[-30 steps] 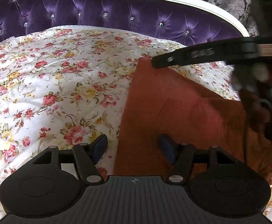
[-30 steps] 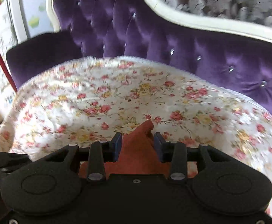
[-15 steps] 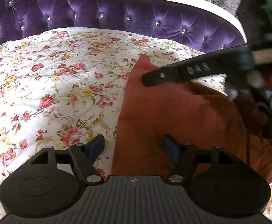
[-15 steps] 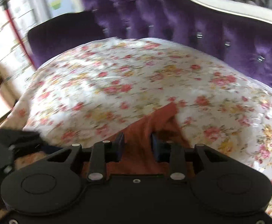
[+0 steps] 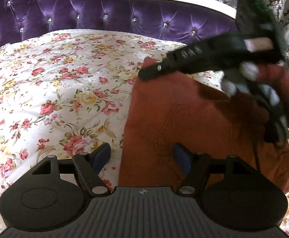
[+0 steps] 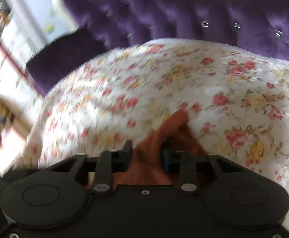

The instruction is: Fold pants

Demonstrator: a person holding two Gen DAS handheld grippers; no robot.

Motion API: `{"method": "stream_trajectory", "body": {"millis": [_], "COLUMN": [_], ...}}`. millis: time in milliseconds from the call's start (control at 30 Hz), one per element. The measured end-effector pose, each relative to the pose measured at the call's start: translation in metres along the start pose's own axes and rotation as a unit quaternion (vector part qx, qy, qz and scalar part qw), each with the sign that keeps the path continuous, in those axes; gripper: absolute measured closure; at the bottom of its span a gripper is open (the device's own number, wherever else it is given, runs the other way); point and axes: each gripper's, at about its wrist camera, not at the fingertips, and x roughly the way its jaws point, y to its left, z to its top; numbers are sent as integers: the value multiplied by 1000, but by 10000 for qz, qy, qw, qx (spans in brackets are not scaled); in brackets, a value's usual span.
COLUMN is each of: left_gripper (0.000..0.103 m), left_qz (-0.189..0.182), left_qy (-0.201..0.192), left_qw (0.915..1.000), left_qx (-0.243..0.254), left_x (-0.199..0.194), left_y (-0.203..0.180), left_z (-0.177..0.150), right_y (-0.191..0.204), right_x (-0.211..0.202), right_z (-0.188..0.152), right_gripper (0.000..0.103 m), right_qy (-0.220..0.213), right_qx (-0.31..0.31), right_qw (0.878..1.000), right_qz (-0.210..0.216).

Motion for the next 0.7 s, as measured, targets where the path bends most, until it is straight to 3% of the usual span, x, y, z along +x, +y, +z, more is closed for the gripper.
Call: {"method": "stream_trajectory", "body": {"millis": [33,133,300,433,500,567,600,700], "left_gripper": [33,33,33,33,33,33,32,32], "left_qz": [-6,-1,20,20,34,49,50,49], "left_qy": [0,-5,-15,-4,-7,-11,-8,24], "left_qw": [10000,10000,10000,10000,10000,10000,10000,10000], "left_qx": [-14,-25,-14,-33,-18,10,9,-35], "left_x": [0,0,0,0,0,0,0,1], "left_y": [0,0,-1,0,0,-1,-1,0], "left_z": [0,0,-1,0,0,-1,-1,1], "right_y": [-6,-13,-21,-12,-13,-15,-18,-15], "right_x": [3,11,17,24,21,6,-6,-32], "right_z": [2,2,0,-6,-7,-8,-9,-10], "right_gripper": [85,91,94,96,95,74,70,78], "right_qy": [-29,-11,-417,-744,-873,-1350,-1643,-1581], "right_qx": [160,270,471,152,191,333,498,696], "right_qw": [9999,9996,9976,9945,9932,9828,9767,9799], "right_qz": [2,-77,-302,-719,-741,-1214,-1285,-998]}}
